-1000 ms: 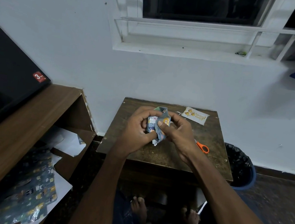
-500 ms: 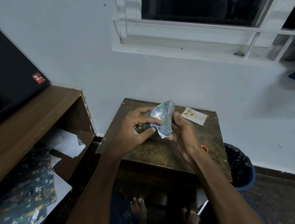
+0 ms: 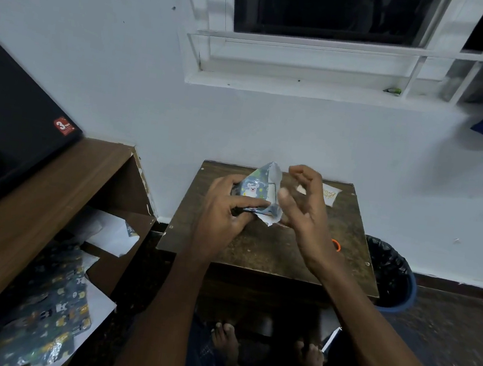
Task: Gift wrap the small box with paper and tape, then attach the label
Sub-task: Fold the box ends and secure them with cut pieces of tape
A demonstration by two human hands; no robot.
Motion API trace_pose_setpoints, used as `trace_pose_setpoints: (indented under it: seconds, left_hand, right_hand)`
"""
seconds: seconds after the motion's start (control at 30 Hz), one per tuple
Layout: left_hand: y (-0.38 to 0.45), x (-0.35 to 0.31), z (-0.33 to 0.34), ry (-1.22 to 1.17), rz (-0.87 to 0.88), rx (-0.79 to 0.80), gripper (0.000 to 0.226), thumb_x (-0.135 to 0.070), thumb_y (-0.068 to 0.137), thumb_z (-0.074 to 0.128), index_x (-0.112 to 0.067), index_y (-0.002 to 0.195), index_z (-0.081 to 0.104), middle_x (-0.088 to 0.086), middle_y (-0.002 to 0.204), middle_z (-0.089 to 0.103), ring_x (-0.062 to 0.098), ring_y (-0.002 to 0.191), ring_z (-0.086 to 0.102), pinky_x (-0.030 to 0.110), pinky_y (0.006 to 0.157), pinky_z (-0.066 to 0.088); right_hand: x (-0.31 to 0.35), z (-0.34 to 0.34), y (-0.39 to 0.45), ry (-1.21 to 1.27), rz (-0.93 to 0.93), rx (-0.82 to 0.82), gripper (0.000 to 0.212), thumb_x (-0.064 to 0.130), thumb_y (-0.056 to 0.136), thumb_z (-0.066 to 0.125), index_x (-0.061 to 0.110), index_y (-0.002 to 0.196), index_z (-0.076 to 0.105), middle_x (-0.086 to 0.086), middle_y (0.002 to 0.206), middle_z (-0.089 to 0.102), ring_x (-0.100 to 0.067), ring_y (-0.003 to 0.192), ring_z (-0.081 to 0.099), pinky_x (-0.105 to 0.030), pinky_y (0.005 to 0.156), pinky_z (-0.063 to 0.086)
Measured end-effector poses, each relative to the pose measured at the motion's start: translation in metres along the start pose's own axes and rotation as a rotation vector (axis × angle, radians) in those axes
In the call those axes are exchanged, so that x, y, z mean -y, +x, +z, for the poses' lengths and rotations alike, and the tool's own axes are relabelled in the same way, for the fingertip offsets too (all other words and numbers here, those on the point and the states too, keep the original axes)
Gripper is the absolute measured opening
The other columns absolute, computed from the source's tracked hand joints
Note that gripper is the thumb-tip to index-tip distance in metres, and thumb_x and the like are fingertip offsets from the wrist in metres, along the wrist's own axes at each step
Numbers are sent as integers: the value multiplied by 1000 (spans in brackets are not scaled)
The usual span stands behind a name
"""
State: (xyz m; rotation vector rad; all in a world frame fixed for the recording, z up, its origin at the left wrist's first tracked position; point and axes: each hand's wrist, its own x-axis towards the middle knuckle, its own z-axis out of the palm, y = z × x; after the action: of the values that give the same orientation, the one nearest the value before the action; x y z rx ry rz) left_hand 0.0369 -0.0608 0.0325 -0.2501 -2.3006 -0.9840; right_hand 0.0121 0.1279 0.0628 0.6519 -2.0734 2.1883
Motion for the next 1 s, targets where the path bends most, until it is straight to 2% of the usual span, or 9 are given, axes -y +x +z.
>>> trace_pose_setpoints:
  seconds: [0.1, 0.23, 0.33, 0.43, 0.53, 0.63, 0.73, 0.87, 1.0]
  left_hand:
    - [1, 1, 1, 38, -14, -40, 40, -10, 82, 88, -34, 114, 83, -1, 134, 62, 22, 123, 53, 36, 98, 50]
    - [-1, 3, -1, 91, -25, -50, 42, -10, 81, 86, -31, 117, 82, 3, 135, 62, 25, 125, 54, 39, 99, 51]
    - [-1, 5, 0, 133, -20, -81, 37, -14, 83, 83, -30, 116, 82, 4, 134, 62, 25, 125, 53, 46, 96, 54]
    - [0, 3, 2, 174, -1, -116, 36, -15, 82, 77, -30, 114, 82, 5, 133, 62, 25, 124, 53, 48, 93, 55]
    - [2, 2, 4, 201, 37, -151, 41, -6, 79, 77, -29, 113, 83, 7, 133, 62, 25, 122, 53, 50, 90, 55]
    - [2, 3, 4, 226, 69, -168, 49, 2, 73, 81, -29, 111, 83, 6, 134, 63, 26, 121, 55, 52, 88, 53]
    - [3, 3, 5, 240, 93, -181, 54, 6, 71, 82, -29, 111, 83, 6, 133, 63, 27, 120, 56, 52, 87, 54]
    - [4, 3, 6, 233, 118, -207, 51, 8, 72, 79, -26, 110, 84, 7, 131, 63, 29, 119, 57, 51, 89, 53]
    - [3, 2, 4, 218, 101, -209, 51, 7, 73, 76, -26, 111, 84, 8, 131, 63, 28, 119, 56, 49, 89, 53]
  right_hand:
    - [-2, -4, -6, -308, -227, -20, 28, 25, 91, 80, 26, 117, 69, 2, 145, 52, -16, 148, 40, -40, 105, 51]
    - [-9, -4, -10, -608, -295, -43, 26, 27, 85, 83, 27, 110, 74, 3, 147, 52, -14, 143, 43, -14, 112, 28]
    - [-12, -1, -13, -712, -338, -129, 25, 31, 86, 80, 20, 107, 74, -2, 140, 58, -20, 134, 50, -7, 108, 25]
    - [-11, 2, -13, -800, -378, -188, 27, 38, 87, 77, 15, 101, 74, -7, 136, 60, -26, 131, 52, -8, 107, 25]
    - [-15, 5, -12, -795, -300, -136, 33, 46, 85, 74, 17, 101, 74, -5, 139, 58, -25, 134, 47, -13, 107, 27]
    - [-20, 8, -11, -615, -158, -104, 25, 43, 84, 80, 25, 100, 74, 5, 138, 57, -16, 134, 44, -26, 101, 44]
    - [-21, 7, -9, -461, -65, -165, 12, 31, 82, 86, 30, 88, 75, 12, 126, 61, -12, 129, 49, -21, 93, 48]
    - [-18, 4, -5, -471, -109, -201, 15, 33, 79, 89, 31, 80, 73, 10, 117, 64, -13, 122, 54, -37, 86, 55]
    - [-14, -2, -3, -575, -190, -123, 19, 39, 81, 87, 29, 82, 71, 8, 120, 61, -14, 120, 53, -29, 79, 54]
